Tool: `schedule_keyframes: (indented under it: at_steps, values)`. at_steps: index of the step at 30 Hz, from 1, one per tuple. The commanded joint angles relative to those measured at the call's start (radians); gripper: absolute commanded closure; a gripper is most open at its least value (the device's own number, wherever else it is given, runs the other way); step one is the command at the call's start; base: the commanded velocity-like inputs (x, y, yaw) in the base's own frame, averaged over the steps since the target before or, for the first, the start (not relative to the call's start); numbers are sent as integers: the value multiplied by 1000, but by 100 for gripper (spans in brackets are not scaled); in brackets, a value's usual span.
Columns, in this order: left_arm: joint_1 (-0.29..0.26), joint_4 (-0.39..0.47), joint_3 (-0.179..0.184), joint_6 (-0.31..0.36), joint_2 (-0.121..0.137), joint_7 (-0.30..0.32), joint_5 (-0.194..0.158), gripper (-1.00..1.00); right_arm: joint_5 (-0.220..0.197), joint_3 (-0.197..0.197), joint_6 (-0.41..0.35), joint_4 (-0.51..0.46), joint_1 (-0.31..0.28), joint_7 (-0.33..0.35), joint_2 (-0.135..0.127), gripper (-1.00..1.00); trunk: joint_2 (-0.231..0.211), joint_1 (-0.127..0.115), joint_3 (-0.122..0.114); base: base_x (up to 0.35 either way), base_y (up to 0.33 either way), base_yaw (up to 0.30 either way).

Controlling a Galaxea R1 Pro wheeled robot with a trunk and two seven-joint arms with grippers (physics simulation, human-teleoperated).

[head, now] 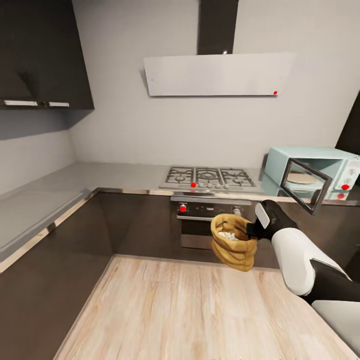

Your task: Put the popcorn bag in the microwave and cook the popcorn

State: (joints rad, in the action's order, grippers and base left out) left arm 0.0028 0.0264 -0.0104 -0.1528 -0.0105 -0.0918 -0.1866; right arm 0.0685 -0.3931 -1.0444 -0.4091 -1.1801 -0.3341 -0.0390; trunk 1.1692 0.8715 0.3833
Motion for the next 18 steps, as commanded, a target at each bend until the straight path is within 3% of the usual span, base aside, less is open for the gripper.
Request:
schedule_keyframes:
  at_steps: [1, 11, 14, 18]
  values:
    - [0, 1, 0, -2, 0, -2, -5, -100, 5, -7, -3, 0, -1, 1, 0, 100, 1, 0, 1, 0, 0, -252]
    - [0, 1, 0, -2, 0, -2, -5, -100, 5, -7, -3, 19, -1, 3, -15, 100, 1, 0, 1, 0, 0, -266]
    - [0, 1, 0, -2, 0, -2, -5, -100, 2, -8, -3, 33, -1, 4, -44, 100, 1, 0, 1, 0, 0, -296]
    - [0, 1, 0, -2, 0, -2, -5, -100, -1, -8, -3, 36, -1, 5, -62, 100, 1, 0, 1, 0, 0, -298]
